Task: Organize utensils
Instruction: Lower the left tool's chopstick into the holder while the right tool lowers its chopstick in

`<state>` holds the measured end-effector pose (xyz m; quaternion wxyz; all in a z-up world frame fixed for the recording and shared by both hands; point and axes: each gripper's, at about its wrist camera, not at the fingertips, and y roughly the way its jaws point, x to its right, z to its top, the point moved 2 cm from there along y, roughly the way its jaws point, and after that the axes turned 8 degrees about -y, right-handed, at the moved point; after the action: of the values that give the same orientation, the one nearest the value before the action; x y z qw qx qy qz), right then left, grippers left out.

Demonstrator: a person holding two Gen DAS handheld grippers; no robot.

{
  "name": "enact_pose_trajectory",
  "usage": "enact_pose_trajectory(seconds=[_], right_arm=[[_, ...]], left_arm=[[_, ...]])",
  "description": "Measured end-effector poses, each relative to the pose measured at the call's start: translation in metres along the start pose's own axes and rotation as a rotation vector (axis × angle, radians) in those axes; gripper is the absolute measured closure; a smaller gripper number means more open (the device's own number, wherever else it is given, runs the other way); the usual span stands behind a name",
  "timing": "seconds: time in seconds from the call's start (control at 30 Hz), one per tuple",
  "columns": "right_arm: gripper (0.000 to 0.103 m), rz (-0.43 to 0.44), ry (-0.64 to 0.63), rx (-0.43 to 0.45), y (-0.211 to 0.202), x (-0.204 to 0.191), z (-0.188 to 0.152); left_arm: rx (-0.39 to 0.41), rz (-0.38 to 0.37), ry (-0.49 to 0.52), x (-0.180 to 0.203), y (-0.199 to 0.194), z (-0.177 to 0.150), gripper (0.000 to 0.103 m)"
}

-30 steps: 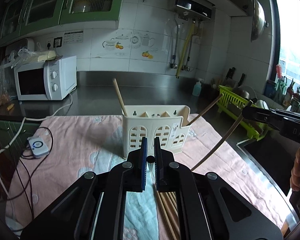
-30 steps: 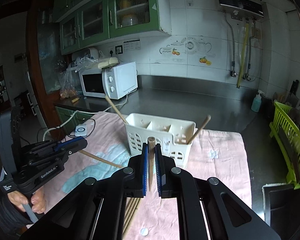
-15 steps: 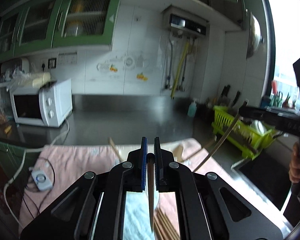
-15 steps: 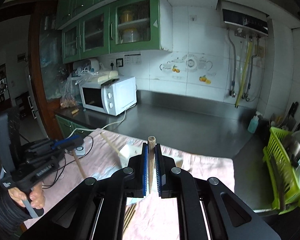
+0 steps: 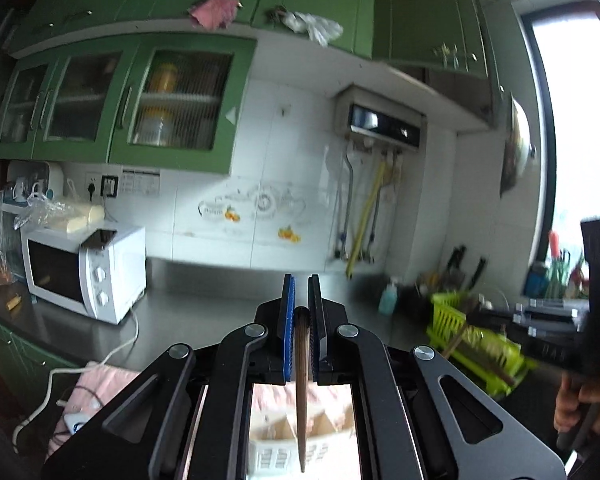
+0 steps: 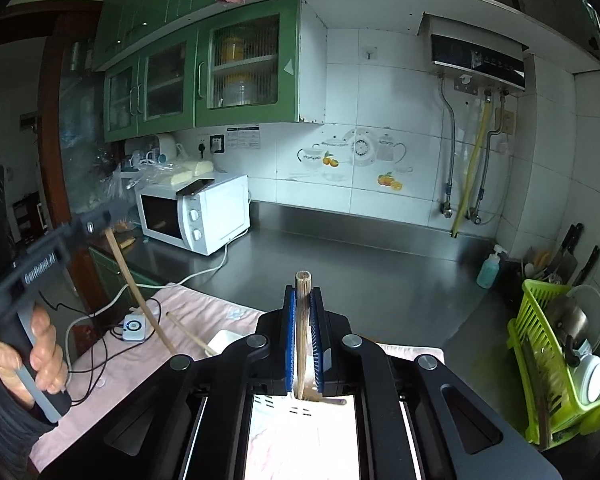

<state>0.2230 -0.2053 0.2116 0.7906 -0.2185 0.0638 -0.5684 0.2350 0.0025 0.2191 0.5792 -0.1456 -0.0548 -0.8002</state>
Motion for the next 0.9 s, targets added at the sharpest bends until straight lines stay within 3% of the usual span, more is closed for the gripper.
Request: enact_pose_trajectory(seconds=[0.3,0.6,0.9], right_arm=[[0.096,-0.005,-0.004,-0.012,0.030,0.009,-0.006],[0.096,0.012,0.008,-0.032,0.059,0.008,-0.020],[0.096,0.001,-0.002,-0.055,0.070,0.005,-0.029]], left_arm=[[0.088,0.045,-0.038,-0.017,0.028,0.010,0.098],[0.065,0.102,-0.041,-0.035,0.054,-0.012,0.098],[0.065,0.080,-0.081,-0.041,0.061,-0.011,0.098]])
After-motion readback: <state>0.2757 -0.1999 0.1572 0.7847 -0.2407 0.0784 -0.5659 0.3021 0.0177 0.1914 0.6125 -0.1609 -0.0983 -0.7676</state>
